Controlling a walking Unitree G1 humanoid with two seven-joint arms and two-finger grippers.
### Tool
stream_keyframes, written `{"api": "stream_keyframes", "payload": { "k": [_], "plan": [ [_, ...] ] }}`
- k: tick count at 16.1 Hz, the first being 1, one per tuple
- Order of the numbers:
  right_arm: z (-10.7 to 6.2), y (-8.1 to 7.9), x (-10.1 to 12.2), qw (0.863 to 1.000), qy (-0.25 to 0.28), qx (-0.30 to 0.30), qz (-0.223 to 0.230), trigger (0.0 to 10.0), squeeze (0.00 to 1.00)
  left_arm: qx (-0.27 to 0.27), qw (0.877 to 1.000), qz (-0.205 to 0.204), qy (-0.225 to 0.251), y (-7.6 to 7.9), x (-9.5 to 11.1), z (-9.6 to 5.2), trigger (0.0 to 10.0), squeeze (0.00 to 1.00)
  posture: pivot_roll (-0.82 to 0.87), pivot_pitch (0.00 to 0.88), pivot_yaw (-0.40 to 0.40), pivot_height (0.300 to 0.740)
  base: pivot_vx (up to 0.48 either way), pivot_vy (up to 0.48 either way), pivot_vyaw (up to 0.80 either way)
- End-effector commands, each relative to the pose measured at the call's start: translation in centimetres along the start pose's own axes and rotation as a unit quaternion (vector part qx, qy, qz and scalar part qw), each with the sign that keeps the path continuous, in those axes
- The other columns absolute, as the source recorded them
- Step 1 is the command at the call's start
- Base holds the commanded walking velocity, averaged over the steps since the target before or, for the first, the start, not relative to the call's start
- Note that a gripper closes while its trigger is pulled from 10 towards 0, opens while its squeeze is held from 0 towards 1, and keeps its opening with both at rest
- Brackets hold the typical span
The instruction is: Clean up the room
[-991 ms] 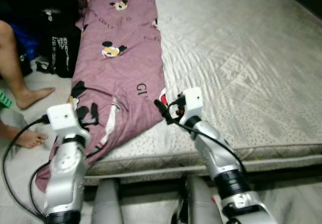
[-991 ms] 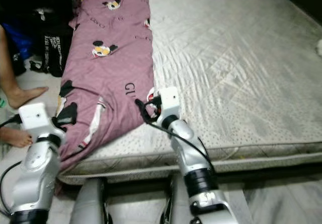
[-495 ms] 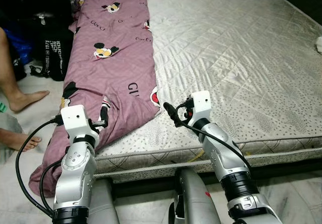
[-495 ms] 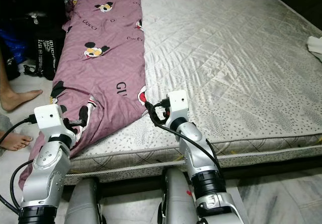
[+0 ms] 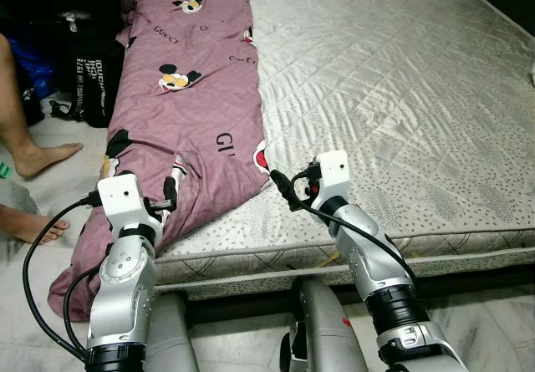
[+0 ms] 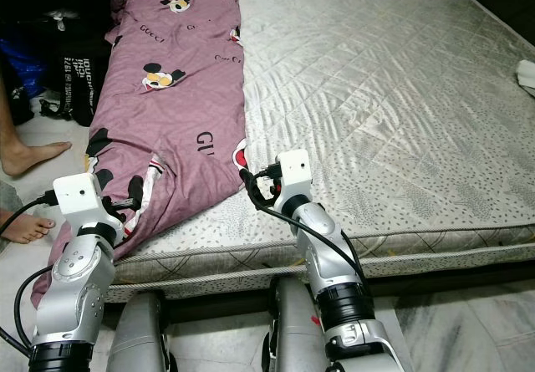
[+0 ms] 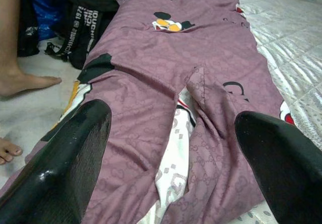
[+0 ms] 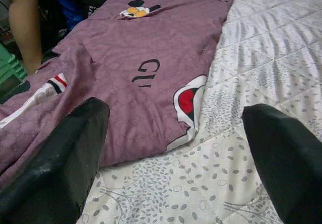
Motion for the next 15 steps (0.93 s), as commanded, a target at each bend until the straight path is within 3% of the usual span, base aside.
{"api": "stream_keyframes", "payload": {
  "k": [1,4,5,7,11,15],
  "plan": [
    [0.0,0.1,0.3,1.0,0.003,-0.001,-0.003,10.0,0.0,0.0,1.0,0.005,-0.004,0.1,-0.1,0.1,10.0,0.0,-0.08,0.061,-0.049,0.585,0.0,0.0,0.0],
    [-0.1,0.1,0.3,1.0,0.002,-0.002,-0.003,10.0,0.0,0.004,1.0,0.007,-0.005,0.0,-0.2,0.3,10.0,0.0,-0.08,0.062,-0.049,0.58,0.0,0.0,0.0],
    [-2.8,3.7,-0.5,0.999,-0.02,-0.035,-0.015,10.0,0.0,0.048,0.999,-0.015,-0.004,-0.9,-1.1,1.4,10.0,0.0,-0.19,0.084,-0.093,0.58,0.0,0.0,0.0],
    [-3.8,5.2,-0.5,0.998,-0.022,-0.052,-0.018,10.0,0.0,0.071,0.997,-0.022,0.006,-1.3,-1.2,1.7,10.0,0.0,-0.19,0.08,-0.09,0.58,0.0,0.0,0.0],
    [-3.5,5.0,-0.3,0.998,-0.016,-0.054,-0.02,10.0,0.0,0.102,0.995,-0.011,0.017,-3.1,-0.3,1.8,10.0,0.0,-0.18,0.071,-0.083,0.56,0.0,0.0,0.0],
    [-5.3,6.6,-0.9,0.996,-0.039,-0.068,-0.033,10.0,0.0,0.149,0.989,-0.008,0.005,-6.1,-0.5,3.2,10.0,0.0,-0.21,0.092,-0.081,0.546,0.0,0.0,0.0]
  ]
}}
Point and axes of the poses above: a point about 5 cm out from each wrist's last joint towards the gripper, its own z axis pointing out of the wrist towards the gripper, its own x axis along the axis of the wrist's last joint, y = z × x, the point moved 6 cm from there along z, pointing out of the wrist towards the gripper, and after that the axes turned 14 degrees about -z, right-handed, at the moved point
